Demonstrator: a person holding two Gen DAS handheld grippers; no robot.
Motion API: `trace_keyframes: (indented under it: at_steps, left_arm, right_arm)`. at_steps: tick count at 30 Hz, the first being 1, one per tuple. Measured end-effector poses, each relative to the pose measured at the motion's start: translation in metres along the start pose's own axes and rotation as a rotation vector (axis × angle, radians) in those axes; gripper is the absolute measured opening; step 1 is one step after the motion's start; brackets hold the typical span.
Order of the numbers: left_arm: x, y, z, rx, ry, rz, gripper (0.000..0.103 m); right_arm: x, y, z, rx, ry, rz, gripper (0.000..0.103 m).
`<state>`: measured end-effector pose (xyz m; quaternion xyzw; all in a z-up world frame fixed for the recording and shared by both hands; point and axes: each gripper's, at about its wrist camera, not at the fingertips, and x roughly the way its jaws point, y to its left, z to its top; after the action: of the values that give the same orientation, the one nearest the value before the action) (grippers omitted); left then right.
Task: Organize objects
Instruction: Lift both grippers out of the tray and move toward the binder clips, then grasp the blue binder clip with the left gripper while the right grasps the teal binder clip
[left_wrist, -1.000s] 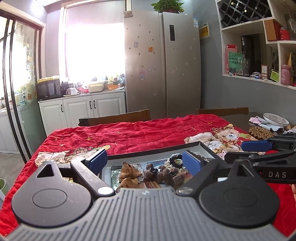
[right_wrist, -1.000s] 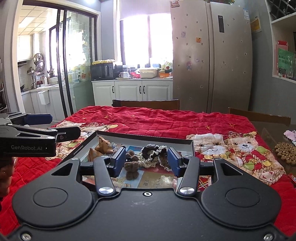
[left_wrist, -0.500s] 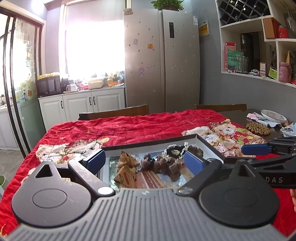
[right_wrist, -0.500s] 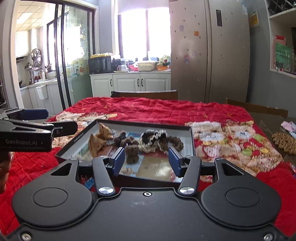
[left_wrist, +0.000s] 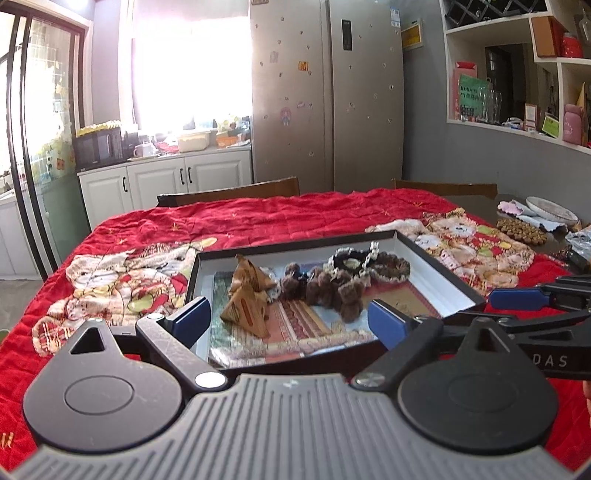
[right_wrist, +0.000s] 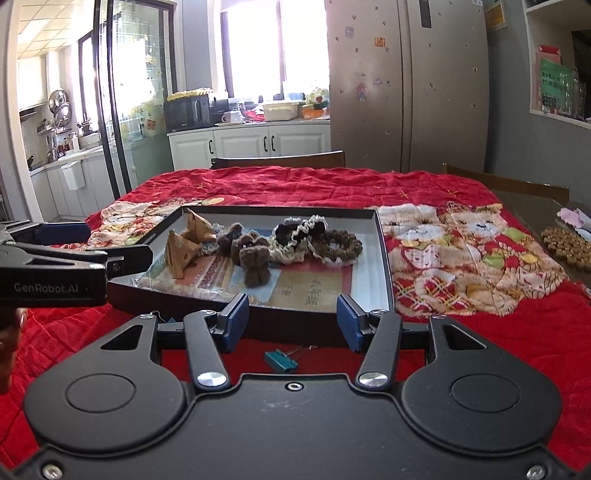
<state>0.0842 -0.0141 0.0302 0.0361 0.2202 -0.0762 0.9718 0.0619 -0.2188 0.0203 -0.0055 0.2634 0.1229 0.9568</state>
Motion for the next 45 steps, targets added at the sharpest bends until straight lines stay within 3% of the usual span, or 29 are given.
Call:
trace_keyframes:
  at_steps: [32,42,45]
  left_arm:
    - [0.047,-0.012,-0.053,0.02,0.142,0.015,0.096]
    - [0.055,-0.005,-0.058,-0.032,0.181,0.043,0.094]
    - [0.058,-0.001,-0.059,-0.061,0.205,0.043,0.09]
  right_arm:
    - [0.049,0.006,-0.044,0.058,0.111,-0.019,0.054]
    - [0.059,0.012,-0.041,0.074,0.101,-0.057,0.05]
    - [0.062,0.015,-0.041,0.064,0.103,-0.077,0.042]
